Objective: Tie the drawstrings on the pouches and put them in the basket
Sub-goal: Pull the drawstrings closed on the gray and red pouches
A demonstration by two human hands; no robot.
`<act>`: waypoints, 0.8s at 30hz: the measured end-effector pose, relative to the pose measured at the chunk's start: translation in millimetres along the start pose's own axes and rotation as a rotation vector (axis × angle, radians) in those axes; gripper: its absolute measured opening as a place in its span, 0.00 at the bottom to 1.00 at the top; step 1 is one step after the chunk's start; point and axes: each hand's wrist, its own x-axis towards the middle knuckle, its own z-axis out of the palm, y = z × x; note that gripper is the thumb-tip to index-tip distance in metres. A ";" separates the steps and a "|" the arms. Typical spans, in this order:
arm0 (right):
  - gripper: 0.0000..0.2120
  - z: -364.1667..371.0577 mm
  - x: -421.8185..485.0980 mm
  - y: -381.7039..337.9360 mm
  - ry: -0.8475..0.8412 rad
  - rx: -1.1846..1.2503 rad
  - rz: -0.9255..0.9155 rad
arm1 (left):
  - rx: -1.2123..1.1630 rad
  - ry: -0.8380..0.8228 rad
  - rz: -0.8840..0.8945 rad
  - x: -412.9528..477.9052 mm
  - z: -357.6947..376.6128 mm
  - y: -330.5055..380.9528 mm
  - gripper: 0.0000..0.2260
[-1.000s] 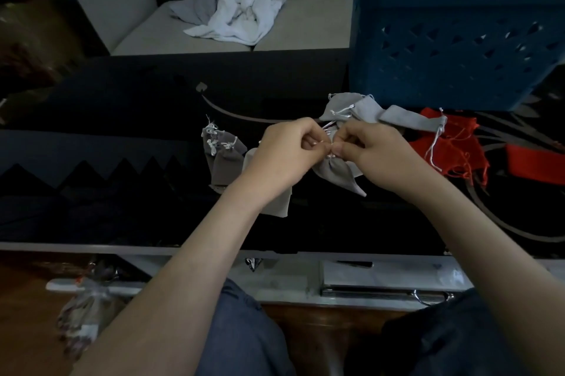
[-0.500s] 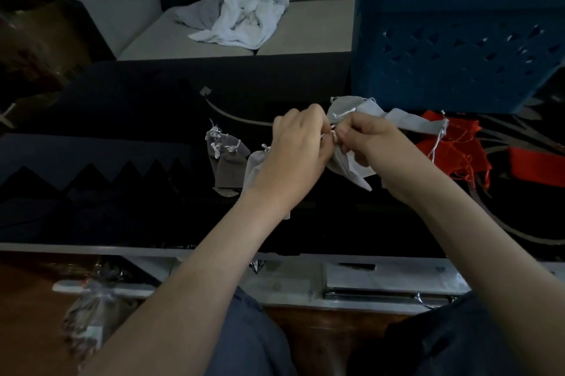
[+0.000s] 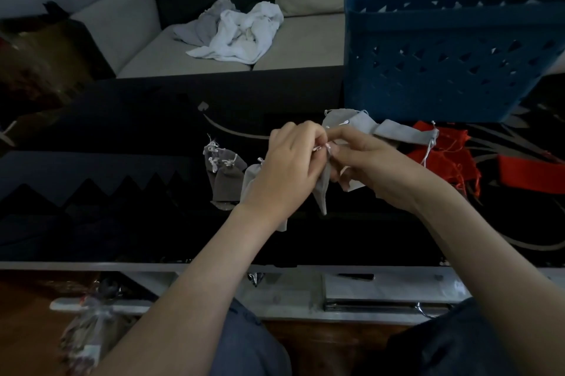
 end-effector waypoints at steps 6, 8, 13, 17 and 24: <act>0.08 2.9 -1.4 -1.5 0.159 -0.194 -0.180 | -0.004 -0.063 -0.057 -2.6 -0.9 -2.7 0.03; 0.07 4.5 -1.2 -2.5 0.211 -0.154 -0.187 | -0.004 -0.059 -0.066 -3.0 -1.3 -1.8 0.02; 0.04 8.1 0.7 -1.6 0.300 -0.122 -0.184 | -0.043 -0.056 -0.137 -4.5 -2.3 0.5 0.05; 0.06 6.9 2.0 1.0 0.269 -0.163 -0.170 | -0.066 -0.043 -0.136 -3.8 -2.9 1.8 0.07; 0.05 6.2 1.5 -0.4 0.256 -0.117 -0.158 | -0.103 -0.034 -0.139 -2.8 -4.0 3.6 0.08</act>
